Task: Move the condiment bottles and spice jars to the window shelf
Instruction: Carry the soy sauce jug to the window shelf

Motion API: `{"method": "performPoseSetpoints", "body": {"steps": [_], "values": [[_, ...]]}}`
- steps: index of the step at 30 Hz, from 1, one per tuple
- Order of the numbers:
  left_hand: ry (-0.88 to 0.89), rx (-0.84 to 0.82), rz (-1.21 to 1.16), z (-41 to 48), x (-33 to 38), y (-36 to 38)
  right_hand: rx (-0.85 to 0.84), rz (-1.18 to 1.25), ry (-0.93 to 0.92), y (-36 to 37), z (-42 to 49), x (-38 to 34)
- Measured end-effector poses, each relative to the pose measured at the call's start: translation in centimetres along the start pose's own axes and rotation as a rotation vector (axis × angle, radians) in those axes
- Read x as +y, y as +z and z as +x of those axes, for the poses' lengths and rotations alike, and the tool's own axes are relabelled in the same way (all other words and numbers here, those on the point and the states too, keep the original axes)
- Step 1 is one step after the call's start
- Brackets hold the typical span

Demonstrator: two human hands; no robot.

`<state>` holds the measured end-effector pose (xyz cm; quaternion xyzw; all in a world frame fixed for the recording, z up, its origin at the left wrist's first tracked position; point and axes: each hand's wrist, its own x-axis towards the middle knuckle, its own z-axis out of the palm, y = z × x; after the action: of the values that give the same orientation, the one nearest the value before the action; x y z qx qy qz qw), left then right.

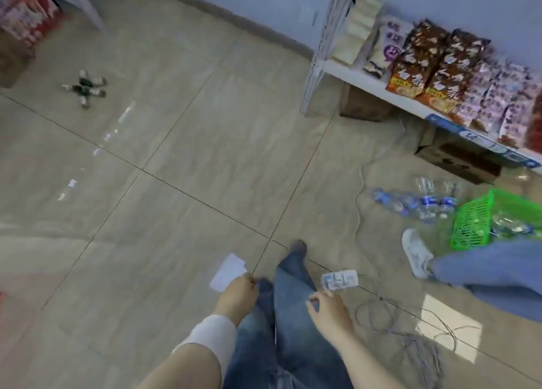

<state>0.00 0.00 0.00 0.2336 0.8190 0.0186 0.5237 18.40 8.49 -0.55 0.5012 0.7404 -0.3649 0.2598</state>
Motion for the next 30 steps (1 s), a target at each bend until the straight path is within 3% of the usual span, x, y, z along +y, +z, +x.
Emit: {"method": "performPoseSetpoints", "body": {"steps": [8,12,20,30], "values": [[0.211,0.011,0.130,5.9,17.6,-3.3,0.297,0.326,0.186,-12.4,6.2,4.2],[0.374,0.064,0.102,6.5,28.1,-5.9,0.479,0.469,0.191,-20.5,8.1,6.5],[0.691,0.240,-0.135,4.2,45.7,-15.1,0.864,0.738,0.004,-38.2,10.2,5.7],[1.073,0.434,-0.336,0.4,60.4,-27.7,1.248,0.735,-0.261,-59.7,9.8,-0.2]]}}
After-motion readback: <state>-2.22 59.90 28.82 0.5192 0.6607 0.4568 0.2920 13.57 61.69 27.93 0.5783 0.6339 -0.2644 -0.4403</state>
